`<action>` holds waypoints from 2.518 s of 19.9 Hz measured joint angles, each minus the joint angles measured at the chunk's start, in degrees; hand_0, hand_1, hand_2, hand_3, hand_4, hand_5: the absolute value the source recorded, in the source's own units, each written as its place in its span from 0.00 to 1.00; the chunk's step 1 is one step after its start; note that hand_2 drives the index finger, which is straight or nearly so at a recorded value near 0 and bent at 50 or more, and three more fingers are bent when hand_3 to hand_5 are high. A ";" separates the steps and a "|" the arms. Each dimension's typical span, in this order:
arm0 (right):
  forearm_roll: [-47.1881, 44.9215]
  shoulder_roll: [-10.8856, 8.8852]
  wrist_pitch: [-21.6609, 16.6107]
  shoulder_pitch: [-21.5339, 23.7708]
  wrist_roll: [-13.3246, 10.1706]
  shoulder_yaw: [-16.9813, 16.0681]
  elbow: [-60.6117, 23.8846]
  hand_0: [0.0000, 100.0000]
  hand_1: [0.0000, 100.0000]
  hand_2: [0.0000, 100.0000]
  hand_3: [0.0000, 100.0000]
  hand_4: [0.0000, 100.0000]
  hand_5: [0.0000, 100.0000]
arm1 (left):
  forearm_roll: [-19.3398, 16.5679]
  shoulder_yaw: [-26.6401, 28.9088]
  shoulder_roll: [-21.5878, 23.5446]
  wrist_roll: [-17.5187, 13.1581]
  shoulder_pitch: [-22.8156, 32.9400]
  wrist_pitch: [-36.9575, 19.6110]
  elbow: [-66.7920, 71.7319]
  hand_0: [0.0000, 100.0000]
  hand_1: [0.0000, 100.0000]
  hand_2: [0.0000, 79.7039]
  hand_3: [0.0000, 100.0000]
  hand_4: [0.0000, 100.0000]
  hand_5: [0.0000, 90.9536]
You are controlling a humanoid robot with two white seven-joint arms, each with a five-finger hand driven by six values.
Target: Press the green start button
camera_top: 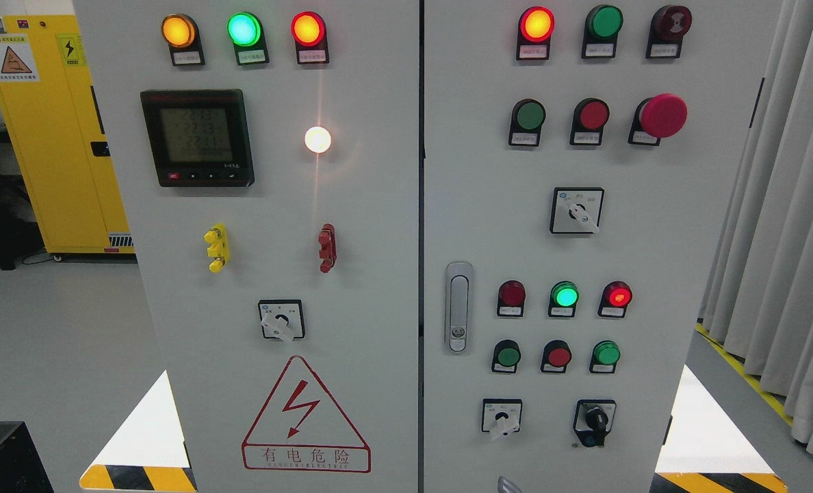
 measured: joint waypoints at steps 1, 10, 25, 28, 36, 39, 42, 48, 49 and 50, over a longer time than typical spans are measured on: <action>-0.01 0.01 0.00 -0.08 0.02 -0.06 0.00 0.52 0.77 0.00 0.02 0.06 0.00 | 0.00 0.00 0.00 -0.02 0.00 0.00 0.00 0.12 0.56 0.00 0.00 0.00 0.00; -0.83 0.06 0.26 -1.31 -0.04 -0.51 -0.04 0.52 0.77 0.00 0.02 0.06 0.00 | -0.01 -0.01 0.00 -0.07 0.00 0.00 0.00 0.12 0.56 0.00 0.00 0.00 0.00; 20.73 1.01 -0.08 -3.56 -3.70 -5.17 -2.04 0.47 0.88 0.00 0.86 0.99 1.00 | 0.01 -0.02 0.00 -0.07 -0.02 0.00 0.00 0.12 0.56 0.00 0.00 0.00 0.00; 28.61 1.30 -0.09 -5.50 -4.04 -6.95 -2.78 0.48 0.89 0.00 0.91 1.00 1.00 | 0.01 -0.02 0.00 -0.07 -0.02 0.00 0.00 0.12 0.56 0.00 0.00 0.00 0.00; 41.65 1.75 2.68 -10.14 -4.16 -9.99 -3.97 0.64 0.94 0.00 0.91 1.00 1.00 | 0.01 -0.01 0.00 -0.07 -0.02 0.00 0.00 0.12 0.56 0.00 0.00 0.00 0.00; 43.67 1.79 3.57 -12.46 -3.51 -10.67 -3.78 0.70 0.95 0.00 0.91 1.00 1.00 | 0.01 -0.01 0.00 -0.07 -0.02 0.00 0.00 0.12 0.56 0.00 0.00 0.00 0.00; 44.84 1.80 4.31 -14.49 -3.31 -11.19 -3.40 0.72 0.95 0.00 0.90 1.00 1.00 | 0.00 -0.01 0.00 -0.07 -0.02 0.00 0.00 0.12 0.56 0.00 0.00 0.00 0.00; 45.85 1.75 4.98 -17.28 -3.27 -11.89 -1.86 0.75 0.95 0.00 0.90 1.00 1.00 | 0.00 -0.02 0.00 -0.07 -0.01 0.00 0.00 0.12 0.56 0.00 0.00 0.00 0.00; 45.92 1.75 5.03 -17.64 -3.27 -11.98 -1.55 0.75 0.95 0.00 0.90 1.00 1.00 | 0.00 -0.02 0.00 -0.07 -0.01 0.00 0.00 0.12 0.56 0.00 0.00 0.00 0.00; 45.98 1.74 5.06 -17.97 -3.27 -12.06 -1.21 0.75 0.95 0.00 0.90 1.00 1.00 | 0.00 -0.01 0.00 -0.07 -0.01 0.00 0.00 0.12 0.56 0.00 0.00 0.00 0.00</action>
